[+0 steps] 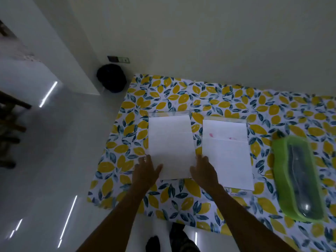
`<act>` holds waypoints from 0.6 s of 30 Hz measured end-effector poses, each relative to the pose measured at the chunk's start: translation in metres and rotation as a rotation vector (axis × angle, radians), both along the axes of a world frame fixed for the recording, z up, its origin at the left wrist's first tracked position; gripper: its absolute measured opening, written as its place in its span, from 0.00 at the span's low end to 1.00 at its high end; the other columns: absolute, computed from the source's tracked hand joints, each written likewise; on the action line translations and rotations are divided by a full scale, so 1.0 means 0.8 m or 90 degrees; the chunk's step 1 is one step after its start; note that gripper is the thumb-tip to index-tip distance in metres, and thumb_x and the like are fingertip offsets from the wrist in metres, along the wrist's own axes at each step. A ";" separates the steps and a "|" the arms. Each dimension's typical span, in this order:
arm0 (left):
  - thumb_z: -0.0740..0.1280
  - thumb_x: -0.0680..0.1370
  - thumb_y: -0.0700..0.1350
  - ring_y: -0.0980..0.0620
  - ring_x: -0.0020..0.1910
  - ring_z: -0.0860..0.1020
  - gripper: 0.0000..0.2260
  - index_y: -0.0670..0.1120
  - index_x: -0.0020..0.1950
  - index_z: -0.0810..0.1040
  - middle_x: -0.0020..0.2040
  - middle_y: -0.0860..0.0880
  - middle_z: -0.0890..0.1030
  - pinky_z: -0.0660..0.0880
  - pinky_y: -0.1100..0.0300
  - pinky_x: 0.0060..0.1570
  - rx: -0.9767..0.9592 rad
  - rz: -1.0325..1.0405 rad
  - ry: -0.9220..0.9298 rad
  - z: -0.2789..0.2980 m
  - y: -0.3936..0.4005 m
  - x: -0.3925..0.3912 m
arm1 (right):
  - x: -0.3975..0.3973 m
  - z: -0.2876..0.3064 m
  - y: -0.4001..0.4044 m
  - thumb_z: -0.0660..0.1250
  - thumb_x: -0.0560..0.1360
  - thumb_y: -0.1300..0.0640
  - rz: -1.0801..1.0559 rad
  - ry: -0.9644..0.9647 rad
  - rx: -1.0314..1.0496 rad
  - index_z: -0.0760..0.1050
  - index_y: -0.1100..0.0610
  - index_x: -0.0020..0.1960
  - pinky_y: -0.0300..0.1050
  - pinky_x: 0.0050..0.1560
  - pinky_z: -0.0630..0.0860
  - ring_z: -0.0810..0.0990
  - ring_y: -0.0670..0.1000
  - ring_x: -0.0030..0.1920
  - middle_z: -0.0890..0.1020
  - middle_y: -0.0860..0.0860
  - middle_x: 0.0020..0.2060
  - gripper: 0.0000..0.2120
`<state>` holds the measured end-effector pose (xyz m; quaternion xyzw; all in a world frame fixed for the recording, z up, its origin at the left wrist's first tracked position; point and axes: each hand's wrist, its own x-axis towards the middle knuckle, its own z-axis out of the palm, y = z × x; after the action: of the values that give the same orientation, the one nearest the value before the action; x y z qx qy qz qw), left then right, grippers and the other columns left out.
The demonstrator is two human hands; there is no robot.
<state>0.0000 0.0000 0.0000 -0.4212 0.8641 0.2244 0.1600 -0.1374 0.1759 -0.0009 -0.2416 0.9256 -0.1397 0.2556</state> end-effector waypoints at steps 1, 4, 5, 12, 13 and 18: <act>0.58 0.78 0.66 0.35 0.65 0.73 0.36 0.42 0.77 0.60 0.73 0.36 0.66 0.74 0.45 0.61 0.009 0.022 0.005 -0.002 0.002 0.001 | 0.006 0.000 0.002 0.62 0.78 0.52 -0.040 0.010 -0.020 0.65 0.58 0.71 0.52 0.50 0.76 0.79 0.63 0.53 0.73 0.60 0.59 0.24; 0.61 0.78 0.64 0.35 0.67 0.72 0.35 0.41 0.75 0.61 0.73 0.36 0.66 0.74 0.44 0.62 0.033 0.079 0.043 -0.005 0.008 0.003 | 0.025 -0.002 0.005 0.62 0.77 0.55 -0.114 0.013 -0.037 0.66 0.58 0.70 0.52 0.50 0.75 0.77 0.62 0.55 0.73 0.59 0.58 0.23; 0.62 0.78 0.63 0.35 0.67 0.72 0.35 0.41 0.75 0.61 0.72 0.35 0.67 0.74 0.44 0.62 0.041 0.092 0.048 -0.006 0.010 0.003 | 0.028 -0.001 0.004 0.62 0.77 0.54 -0.131 0.000 -0.035 0.66 0.58 0.69 0.52 0.51 0.75 0.76 0.61 0.56 0.73 0.59 0.59 0.22; 0.65 0.78 0.60 0.39 0.67 0.72 0.33 0.41 0.76 0.63 0.69 0.38 0.71 0.70 0.50 0.63 0.081 0.158 0.105 -0.007 0.015 0.017 | 0.028 0.001 0.004 0.65 0.76 0.55 -0.228 -0.077 -0.079 0.70 0.60 0.65 0.52 0.53 0.74 0.77 0.63 0.56 0.76 0.61 0.56 0.20; 0.66 0.78 0.59 0.40 0.67 0.72 0.33 0.41 0.75 0.64 0.69 0.38 0.72 0.70 0.51 0.63 0.086 0.160 0.119 -0.007 0.015 0.021 | 0.029 0.003 0.005 0.65 0.76 0.55 -0.240 -0.087 -0.083 0.70 0.61 0.64 0.51 0.52 0.73 0.77 0.62 0.56 0.77 0.61 0.56 0.19; 0.70 0.77 0.56 0.42 0.59 0.78 0.30 0.41 0.72 0.69 0.62 0.40 0.79 0.76 0.51 0.55 0.108 0.187 0.199 0.008 0.015 0.056 | 0.058 0.016 0.027 0.65 0.74 0.59 -0.297 -0.110 -0.156 0.76 0.57 0.56 0.47 0.47 0.74 0.79 0.57 0.50 0.81 0.53 0.47 0.11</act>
<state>0.0449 0.0119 0.0060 -0.4873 0.7859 0.3799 0.0248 -0.0914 0.1972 0.0117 -0.0383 0.9071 -0.3258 0.2637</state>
